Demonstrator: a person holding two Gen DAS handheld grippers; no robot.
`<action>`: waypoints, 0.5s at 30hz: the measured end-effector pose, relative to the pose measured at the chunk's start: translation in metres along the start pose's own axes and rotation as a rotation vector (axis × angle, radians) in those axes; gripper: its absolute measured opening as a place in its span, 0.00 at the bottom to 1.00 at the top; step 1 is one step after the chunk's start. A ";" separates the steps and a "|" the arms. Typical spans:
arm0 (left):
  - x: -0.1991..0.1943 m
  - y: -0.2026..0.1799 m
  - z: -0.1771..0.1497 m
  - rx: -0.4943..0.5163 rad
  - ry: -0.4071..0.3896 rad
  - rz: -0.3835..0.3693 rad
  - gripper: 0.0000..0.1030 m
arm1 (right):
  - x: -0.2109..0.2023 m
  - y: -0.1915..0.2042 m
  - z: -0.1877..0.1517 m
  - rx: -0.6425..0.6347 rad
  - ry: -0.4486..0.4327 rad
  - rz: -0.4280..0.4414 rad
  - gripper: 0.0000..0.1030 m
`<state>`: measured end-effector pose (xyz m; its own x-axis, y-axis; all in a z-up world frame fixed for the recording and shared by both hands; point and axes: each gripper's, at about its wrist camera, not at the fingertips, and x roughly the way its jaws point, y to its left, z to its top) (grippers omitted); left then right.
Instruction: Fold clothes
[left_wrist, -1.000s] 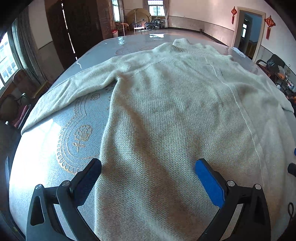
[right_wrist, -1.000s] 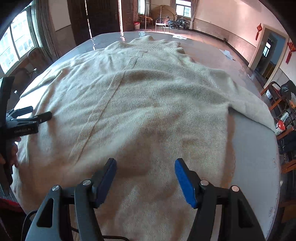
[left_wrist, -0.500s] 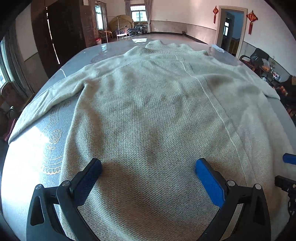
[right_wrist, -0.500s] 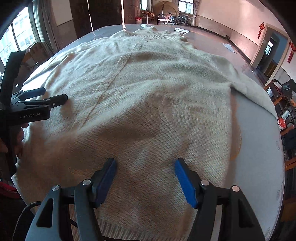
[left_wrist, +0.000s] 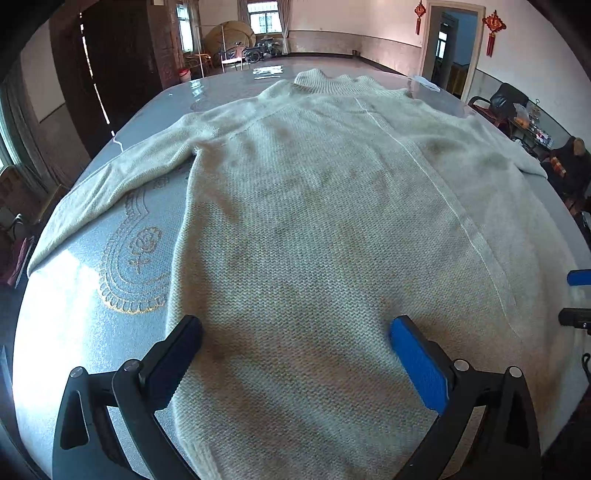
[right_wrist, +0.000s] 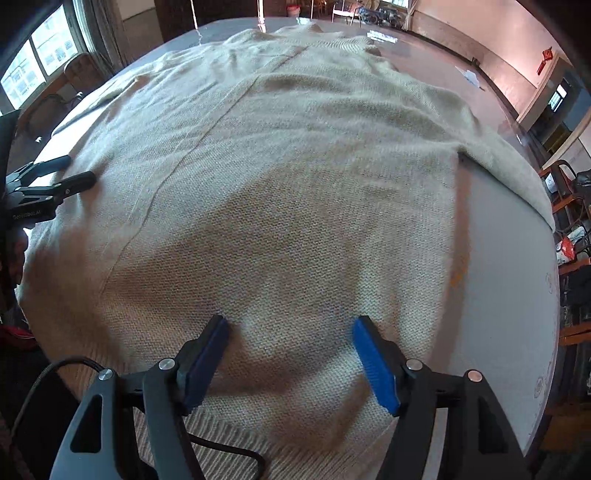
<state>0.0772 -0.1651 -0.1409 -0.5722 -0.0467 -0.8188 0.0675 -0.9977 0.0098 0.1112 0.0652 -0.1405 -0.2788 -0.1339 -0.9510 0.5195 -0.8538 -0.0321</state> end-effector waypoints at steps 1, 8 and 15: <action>-0.006 0.000 0.008 -0.002 -0.035 0.020 1.00 | -0.004 0.000 0.007 -0.002 -0.003 -0.015 0.68; 0.010 -0.003 0.082 0.020 -0.076 0.207 1.00 | -0.007 -0.006 0.086 0.023 -0.069 -0.132 0.68; 0.026 -0.005 0.119 -0.005 -0.064 0.219 1.00 | -0.006 -0.024 0.137 0.033 -0.121 -0.165 0.68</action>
<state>-0.0359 -0.1668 -0.0940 -0.5939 -0.2650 -0.7597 0.1992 -0.9632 0.1803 -0.0108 0.0178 -0.0920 -0.4538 -0.0487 -0.8898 0.4326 -0.8850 -0.1722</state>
